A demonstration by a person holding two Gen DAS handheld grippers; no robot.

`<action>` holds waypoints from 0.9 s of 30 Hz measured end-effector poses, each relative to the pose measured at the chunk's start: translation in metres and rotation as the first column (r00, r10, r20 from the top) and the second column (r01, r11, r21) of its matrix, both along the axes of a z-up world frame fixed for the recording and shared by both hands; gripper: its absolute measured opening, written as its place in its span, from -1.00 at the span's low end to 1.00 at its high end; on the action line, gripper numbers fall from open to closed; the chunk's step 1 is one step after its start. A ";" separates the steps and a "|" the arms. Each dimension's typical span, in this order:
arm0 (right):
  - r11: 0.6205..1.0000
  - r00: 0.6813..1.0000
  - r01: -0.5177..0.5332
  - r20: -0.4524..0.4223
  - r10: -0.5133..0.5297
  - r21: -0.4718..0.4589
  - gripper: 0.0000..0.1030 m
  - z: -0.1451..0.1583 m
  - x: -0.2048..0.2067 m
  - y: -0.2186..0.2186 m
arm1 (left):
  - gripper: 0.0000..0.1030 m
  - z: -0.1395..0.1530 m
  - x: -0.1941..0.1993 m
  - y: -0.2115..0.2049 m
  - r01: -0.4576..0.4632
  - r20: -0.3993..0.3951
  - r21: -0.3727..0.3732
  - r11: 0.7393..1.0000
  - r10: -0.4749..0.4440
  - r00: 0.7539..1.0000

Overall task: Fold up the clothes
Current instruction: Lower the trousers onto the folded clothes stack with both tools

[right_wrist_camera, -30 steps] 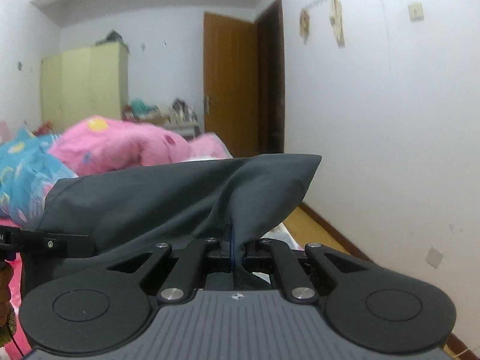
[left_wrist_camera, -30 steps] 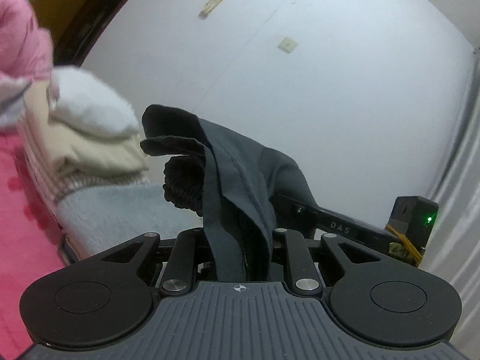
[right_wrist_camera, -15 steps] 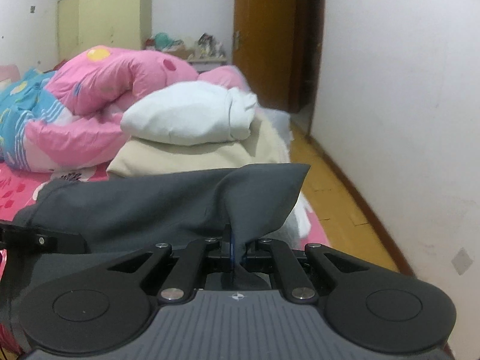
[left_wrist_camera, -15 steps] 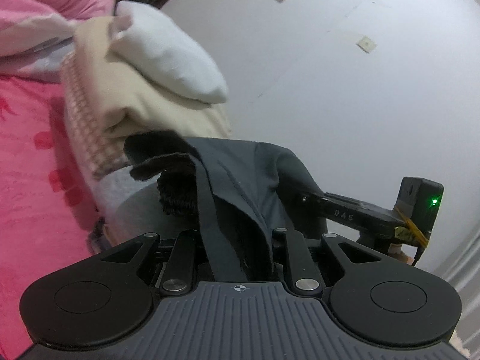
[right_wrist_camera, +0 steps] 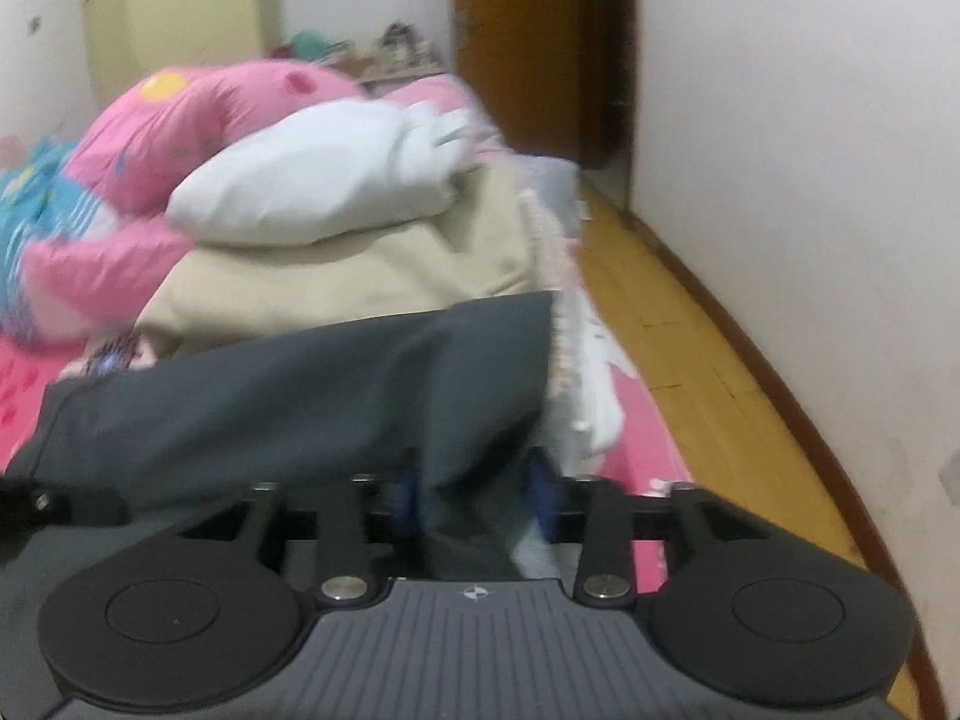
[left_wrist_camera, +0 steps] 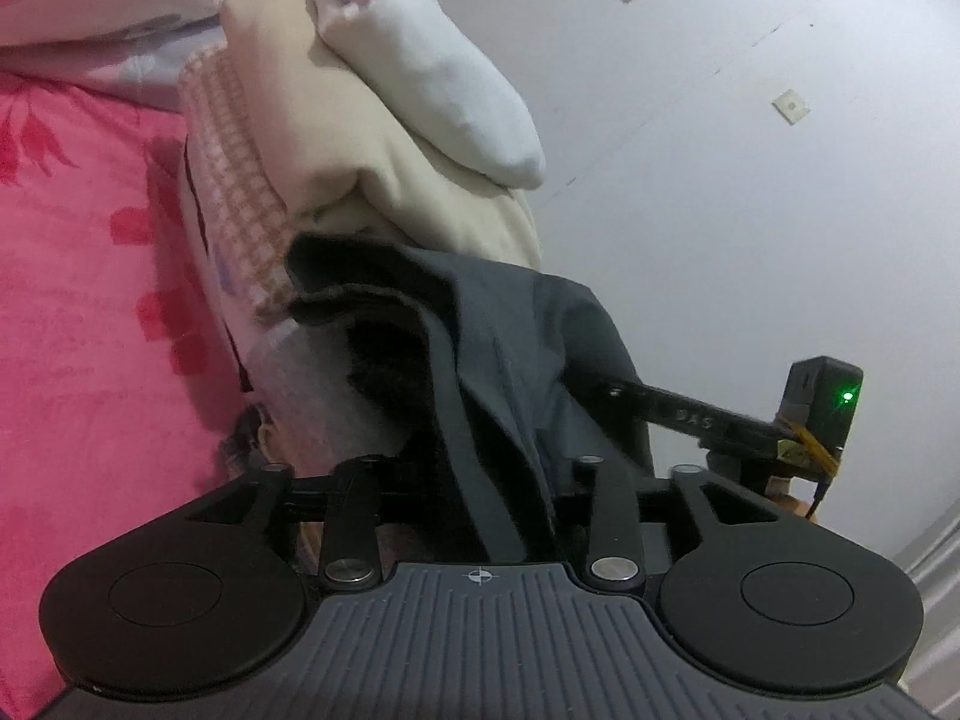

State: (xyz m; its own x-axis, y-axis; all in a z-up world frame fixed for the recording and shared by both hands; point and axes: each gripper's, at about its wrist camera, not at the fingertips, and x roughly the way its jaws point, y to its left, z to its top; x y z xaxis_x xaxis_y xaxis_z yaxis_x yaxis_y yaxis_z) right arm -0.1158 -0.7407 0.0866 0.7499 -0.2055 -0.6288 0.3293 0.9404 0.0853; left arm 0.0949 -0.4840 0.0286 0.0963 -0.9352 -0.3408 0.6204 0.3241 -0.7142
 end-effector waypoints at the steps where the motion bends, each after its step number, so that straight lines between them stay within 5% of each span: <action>1: 1.000 1.000 0.023 0.018 -0.023 -0.004 -0.10 0.006 -0.007 0.000 | 0.15 0.003 -0.001 0.009 -0.022 0.027 0.006 1.000 0.022 0.999; 6: 0.995 0.986 0.087 0.145 -0.078 -0.051 -0.19 0.042 -0.028 0.012 | 0.20 0.029 -0.012 0.049 -0.134 0.269 -0.057 0.989 0.144 0.952; 8: 0.994 0.982 0.081 0.175 -0.067 -0.077 -0.58 0.051 -0.017 0.021 | 0.18 0.041 -0.012 0.041 -0.109 0.320 -0.075 0.991 0.127 0.939; 11: 0.994 0.991 0.024 0.136 -0.009 -0.110 -0.66 0.048 0.016 0.033 | 0.18 0.051 -0.005 0.009 -0.016 0.335 -0.043 0.999 0.029 0.942; 14: 0.990 0.999 0.035 0.014 -0.034 -0.136 -0.67 0.023 0.046 0.028 | 0.17 0.038 0.007 -0.023 -0.042 0.369 0.062 0.997 0.016 0.929; 19: 0.997 0.987 0.064 -0.146 -0.071 -0.051 -0.67 -0.016 0.069 0.000 | 0.20 0.001 0.023 -0.031 -0.028 0.240 0.181 0.983 -0.016 0.971; 25: 0.995 0.981 0.099 -0.167 -0.101 -0.021 -0.66 -0.014 0.080 -0.007 | 0.28 0.004 0.033 -0.032 -0.031 0.197 0.186 0.982 -0.006 0.980; 27: 0.990 0.986 0.140 -0.087 -0.141 -0.012 -0.64 0.006 0.057 -0.008 | 0.29 0.012 0.031 -0.027 -0.049 0.229 0.173 0.984 0.008 0.973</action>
State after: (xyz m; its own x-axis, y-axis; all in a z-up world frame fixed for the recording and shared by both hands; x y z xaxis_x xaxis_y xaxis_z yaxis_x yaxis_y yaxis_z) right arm -0.0592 -0.7484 0.0921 0.6556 -0.3087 -0.6891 0.4640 0.8847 0.0452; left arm 0.1260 -0.5113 0.0406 0.2155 -0.8578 -0.4666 0.7479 0.4523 -0.4859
